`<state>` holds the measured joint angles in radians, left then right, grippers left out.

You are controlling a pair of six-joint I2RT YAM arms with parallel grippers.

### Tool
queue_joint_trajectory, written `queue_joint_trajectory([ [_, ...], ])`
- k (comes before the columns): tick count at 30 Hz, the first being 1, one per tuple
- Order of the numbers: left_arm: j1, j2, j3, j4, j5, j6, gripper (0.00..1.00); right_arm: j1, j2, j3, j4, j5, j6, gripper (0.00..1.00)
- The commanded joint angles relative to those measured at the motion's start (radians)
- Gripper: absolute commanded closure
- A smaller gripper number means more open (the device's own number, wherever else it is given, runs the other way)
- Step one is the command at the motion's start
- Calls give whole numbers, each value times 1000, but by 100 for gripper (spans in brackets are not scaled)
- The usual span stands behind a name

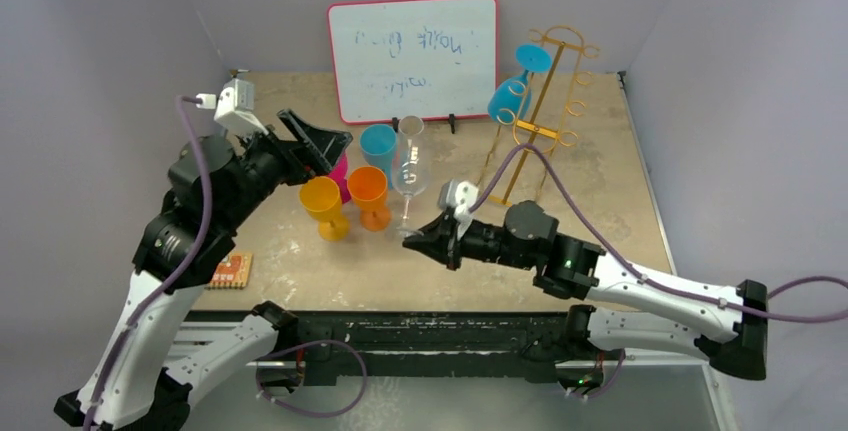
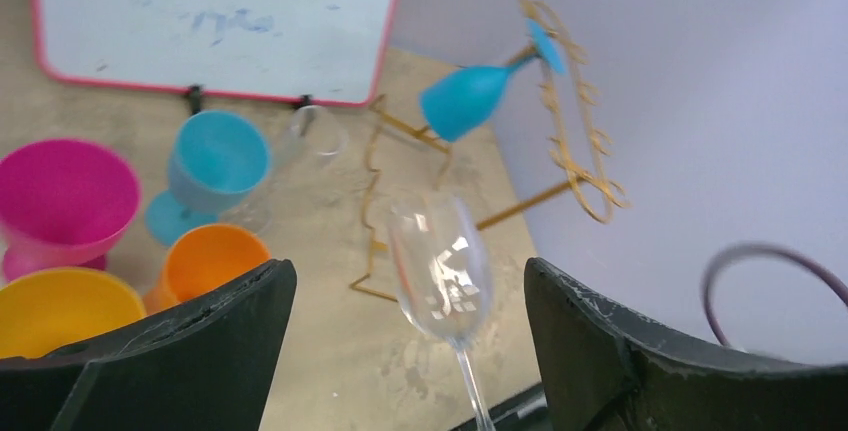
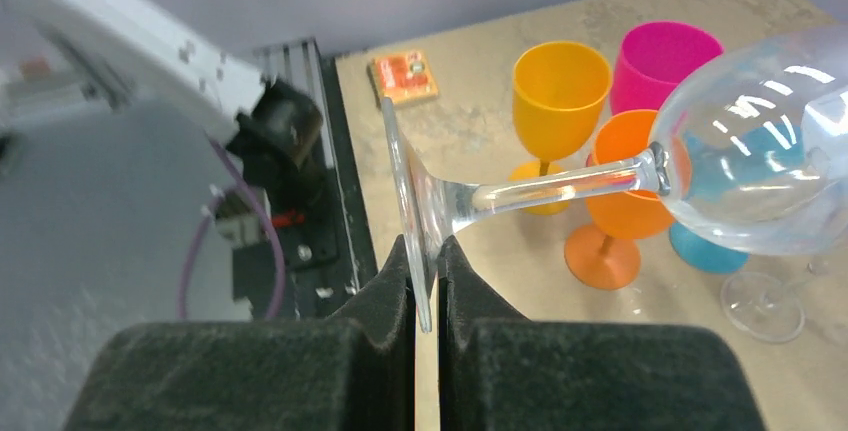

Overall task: Take the wine glass off the wine glass rack
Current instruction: Place the wine glass at the center of the board.

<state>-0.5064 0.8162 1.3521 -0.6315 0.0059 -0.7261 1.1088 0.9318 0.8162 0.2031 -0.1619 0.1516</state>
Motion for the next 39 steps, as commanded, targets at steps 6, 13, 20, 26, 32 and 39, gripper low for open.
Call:
queue_joint_trajectory([
  [6, -1, 18, -65, 8, -184, -135, 15, 201, 8, -79, 40, 318, -690, 100],
  [13, -1, 82, -79, 35, -54, -188, 14, 280, 50, -189, 99, 438, -1001, 100],
  [20, -1, 190, -45, -9, 162, -122, 18, 286, 21, -214, 128, 479, -1178, 100],
  [26, -1, 236, -25, -119, 159, -39, 26, 287, 14, -218, 99, 464, -1214, 100],
  [32, -1, 229, -29, -131, 202, 3, 37, 287, 2, -227, 88, 483, -1210, 100],
  [39, -2, 251, 0, -235, 282, 133, 30, 287, -27, -239, 51, 494, -1210, 100],
])
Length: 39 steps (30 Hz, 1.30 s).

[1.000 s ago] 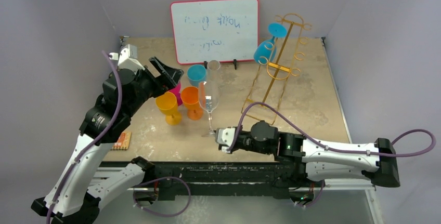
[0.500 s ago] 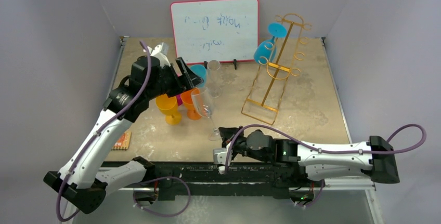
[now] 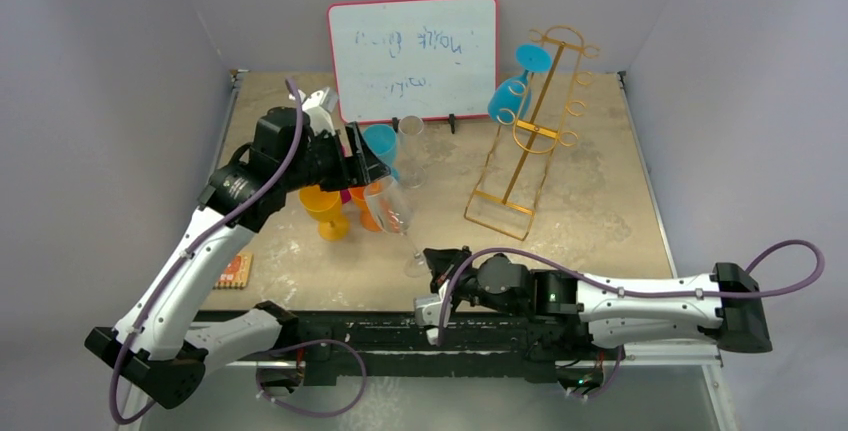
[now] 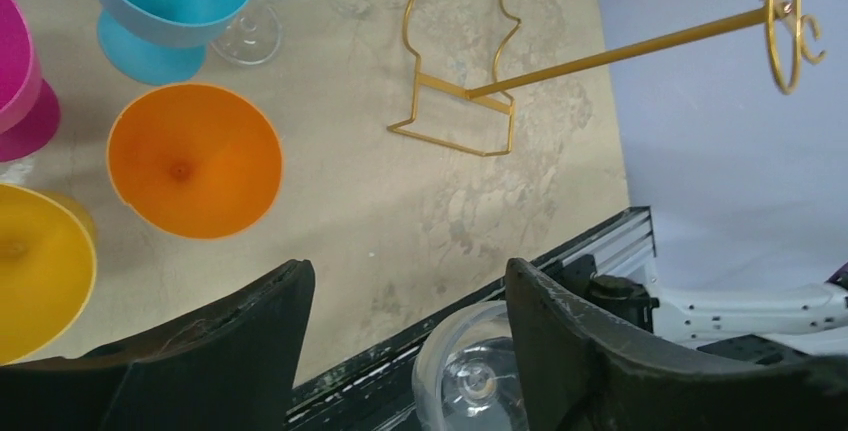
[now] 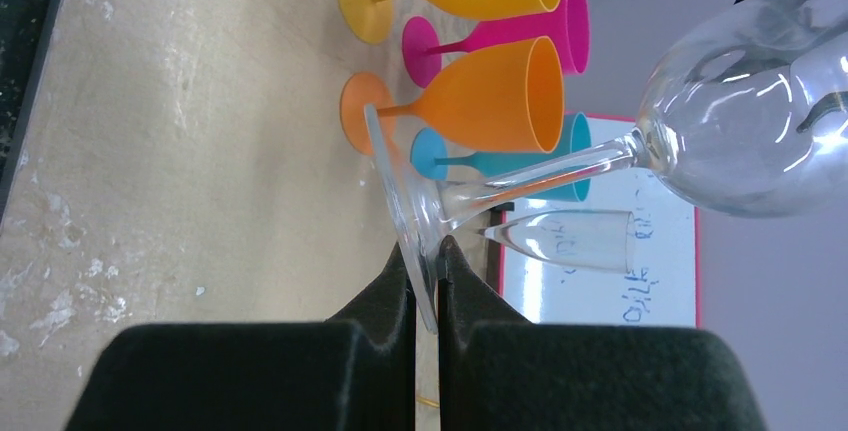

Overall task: Take the wine glass off the wine glass rack
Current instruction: Place the wine glass at the center of the board.

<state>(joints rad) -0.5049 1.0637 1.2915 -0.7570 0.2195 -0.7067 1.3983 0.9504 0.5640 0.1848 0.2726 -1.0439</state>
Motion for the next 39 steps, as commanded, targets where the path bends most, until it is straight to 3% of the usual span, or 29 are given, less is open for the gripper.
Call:
queue_joint_trajectory([
  [1, -3, -1, 79, -126, 31, 118, 27, -2, -50, 11, 62, 57, -6, 100],
  [6, -2, -19, 109, -124, 28, 117, 21, -1, -57, 18, 41, 52, 15, 100],
  [9, -1, 19, 126, -206, 34, 144, 21, -1, -49, 21, 43, 54, 9, 100],
  [13, -1, 9, 115, -185, 107, 153, 23, -1, -51, 20, 60, 48, -11, 100],
  [17, -1, 19, 91, -174, 180, 183, 34, -1, -64, 36, 58, 46, -42, 100],
  [22, -3, 32, 49, -109, 344, 215, 56, -1, -86, 16, 75, 77, -117, 100],
  [27, -2, 28, 19, -102, 496, 288, 66, -1, -124, -28, 171, 116, -203, 100],
  [32, -3, 46, 11, -155, 525, 353, 96, -1, -117, -13, 161, 112, -248, 100],
  [35, -3, 44, 38, -216, 471, 391, 100, -1, -106, 2, 129, 130, -230, 100],
  [36, -3, 38, 49, -227, 448, 396, 100, -1, -110, 1, 131, 135, -224, 98],
  [39, -2, 11, 74, -227, 398, 392, 100, -1, -131, -12, 156, 140, -206, 75],
])
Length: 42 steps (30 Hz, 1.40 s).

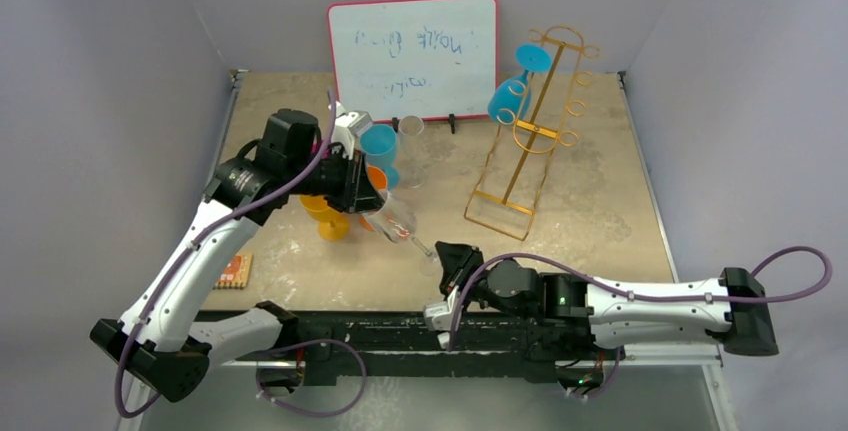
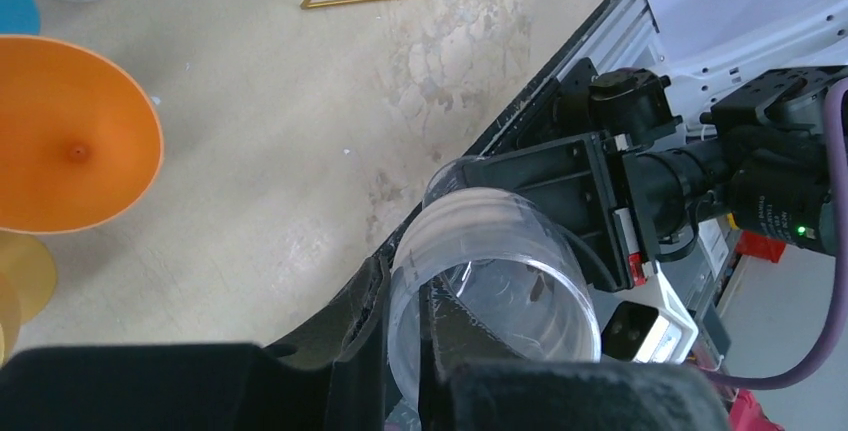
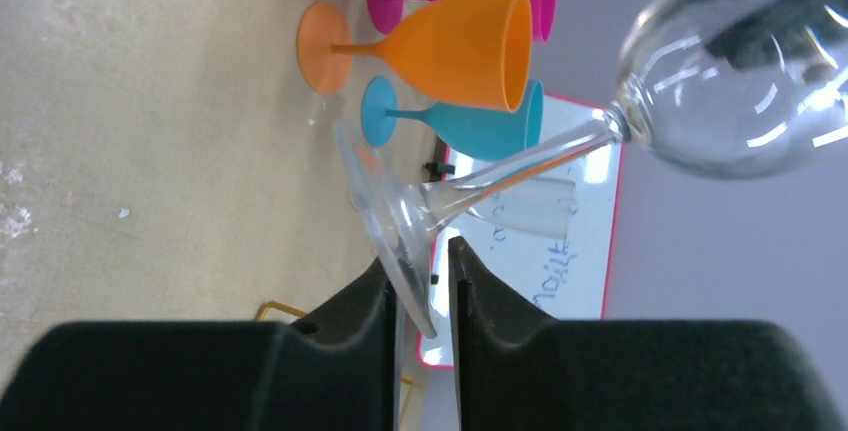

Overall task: Take the wine glass off the wine glass rack
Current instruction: Place the wine glass at the center of the board.

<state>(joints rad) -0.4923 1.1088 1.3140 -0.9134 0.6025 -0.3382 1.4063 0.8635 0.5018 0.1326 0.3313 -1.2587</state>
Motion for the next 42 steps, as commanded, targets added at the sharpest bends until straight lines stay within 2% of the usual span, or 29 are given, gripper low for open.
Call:
queue_joint_trajectory([
  [1, -16, -39, 58, -68, -2, 16, 100, -9, -51, 48, 215, 76, 20, 70],
  [5, -15, -38, 67, -50, -43, -2, 100, -9, -80, 63, 203, 44, 101, 59],
  [7, -17, -18, 91, -62, -124, -20, 100, -9, -102, 71, 199, 33, 139, 54],
  [10, -17, 64, 173, -126, -154, 41, 100, -9, -148, 56, 214, 37, 189, 40],
  [13, -17, 90, 210, -102, -179, 46, 100, -9, -191, 43, 185, 32, 232, 33],
  [19, -17, 144, 255, -19, -157, -12, 100, -9, -236, 93, 36, 39, 431, 26],
  [23, -17, 179, 274, -45, -265, 8, 100, -9, -285, 83, 19, 56, 565, 22],
  [28, -39, 203, 224, 17, -353, -32, 100, -9, -342, 107, 11, 124, 864, 19],
  [31, -98, 222, 164, 123, -486, -110, 100, -9, -370, 104, 55, 167, 1079, 17],
  [33, -145, 258, 131, 196, -501, -138, 100, -9, -370, 98, 77, 180, 1250, 19],
  [35, -194, 324, 164, 171, -580, -138, 100, -9, -347, 117, 76, 218, 1390, 19],
  [37, -217, 380, 190, 128, -702, -157, 100, -9, -315, 173, 10, 273, 1522, 16],
  [39, -221, 415, 180, 121, -778, -166, 100, -10, -286, 234, -191, 350, 1828, 4],
  [40, -223, 420, 171, 126, -809, -166, 100, -10, -273, 252, -249, 377, 1928, 2],
  [42, -227, 434, 162, 142, -866, -170, 100, -9, -245, 274, -321, 403, 2039, 5],
])
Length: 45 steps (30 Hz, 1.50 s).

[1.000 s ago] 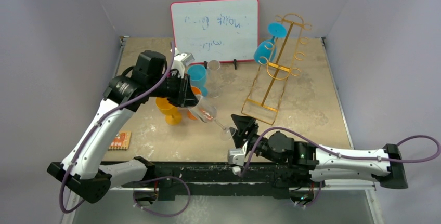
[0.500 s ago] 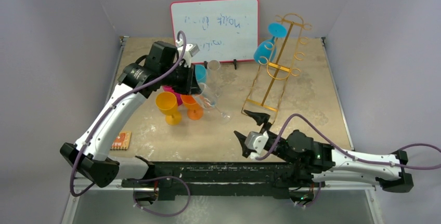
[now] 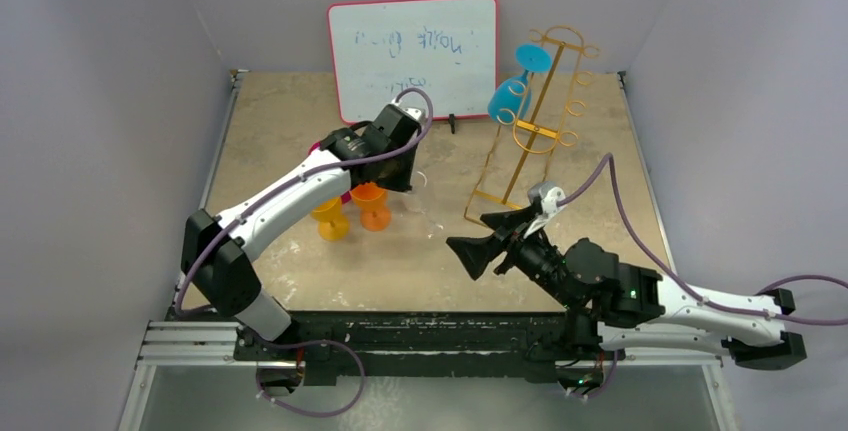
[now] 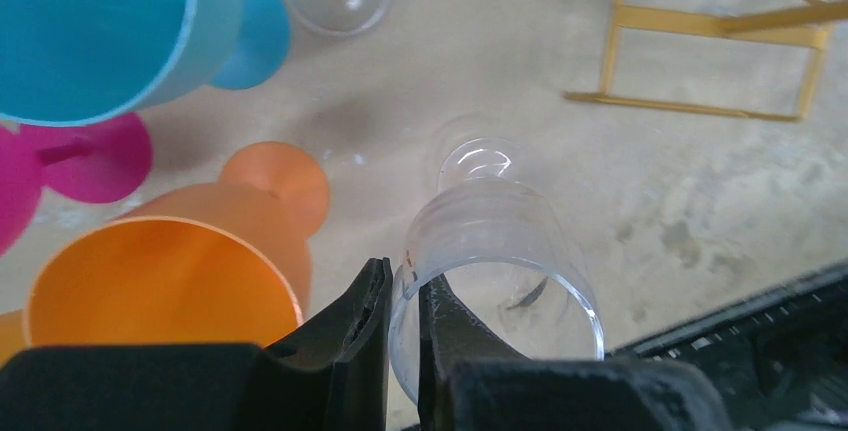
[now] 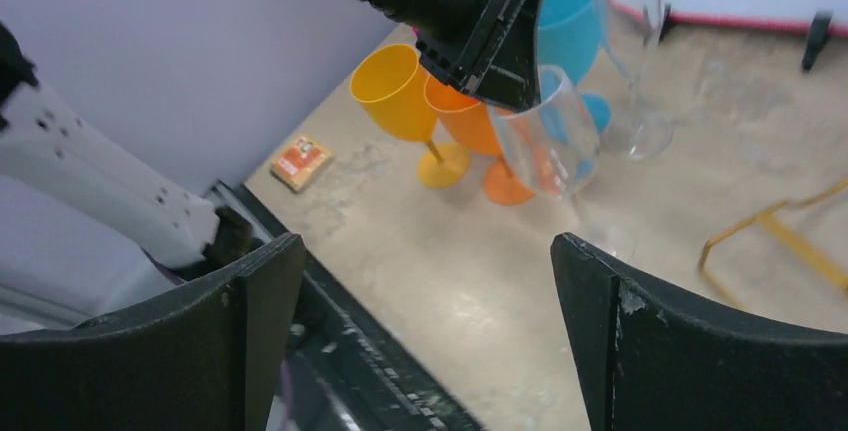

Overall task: Take the wine glass off the wine glass rack
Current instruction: Place the wine glass at the center of the board.

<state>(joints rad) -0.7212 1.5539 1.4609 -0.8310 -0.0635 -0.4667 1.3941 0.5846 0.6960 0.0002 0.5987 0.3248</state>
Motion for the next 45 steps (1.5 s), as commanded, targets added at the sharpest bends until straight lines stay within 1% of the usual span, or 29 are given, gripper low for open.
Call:
queue_joint_trajectory([
  [1, 0, 1, 14, 71, -199, -38, 100, 3, 42, 85, -209, 151, 508, 4],
  [2, -1, 15, 19, 77, -194, -33, 100, 2, 43, 77, -217, 134, 560, 3],
  [4, -7, 53, 43, 72, -191, -22, 100, 3, 40, 31, -168, 90, 586, 1],
  [7, -23, 99, 87, 42, -245, -14, 100, 3, 41, -27, -129, 52, 627, 0],
  [9, -23, 126, 106, 11, -268, -23, 100, 2, 42, -35, -133, 63, 652, 0],
  [12, -24, 155, 128, -18, -284, -26, 100, 3, 53, -19, -132, 114, 629, 0],
  [14, -24, 156, 126, -12, -305, -28, 100, 2, 88, 28, -206, 169, 641, 0],
  [17, -23, 157, 144, -41, -347, -34, 100, 2, 137, 105, -382, 223, 749, 0],
  [19, -24, 148, 148, -52, -352, -34, 100, 3, 147, 110, -495, 230, 867, 0],
  [21, -23, 148, 154, -69, -357, -36, 100, 2, 123, 92, -518, 244, 901, 0],
  [24, -24, 143, 138, -54, -348, -31, 100, 2, 55, 40, -470, 217, 894, 0],
  [25, -24, 145, 135, -56, -343, -27, 98, 3, 35, 24, -454, 216, 894, 0],
  [26, -23, 147, 132, -58, -326, -18, 94, 3, 12, 12, -442, 216, 895, 0],
  [27, -24, 145, 129, -58, -316, -18, 86, 2, -8, 3, -430, 216, 893, 0],
  [28, -23, 140, 122, -49, -305, -19, 81, 3, -23, -4, -426, 218, 889, 0],
  [30, -23, 122, 105, -21, -273, -15, 79, 2, -39, -5, -436, 209, 891, 0],
  [31, -23, 117, 102, -13, -268, -16, 76, 2, -41, 0, -443, 208, 889, 0],
  [33, -24, 108, 108, -10, -263, -18, 69, 3, -35, 21, -466, 209, 881, 0],
  [35, -23, 102, 122, -23, -244, -13, 65, 3, -20, 52, -496, 212, 878, 0],
  [37, -23, 90, 133, -31, -228, -16, 61, 2, -2, 80, -495, 209, 814, 0],
  [42, -24, 14, 107, 8, -228, -50, 60, 2, 70, 154, -518, 209, 709, 0],
  [43, -24, -2, 106, 12, -230, -54, 59, 3, 68, 164, -499, 196, 670, 0],
  [45, -23, -38, 100, 21, -242, -66, 57, 2, 51, 159, -405, 161, 548, 0],
])
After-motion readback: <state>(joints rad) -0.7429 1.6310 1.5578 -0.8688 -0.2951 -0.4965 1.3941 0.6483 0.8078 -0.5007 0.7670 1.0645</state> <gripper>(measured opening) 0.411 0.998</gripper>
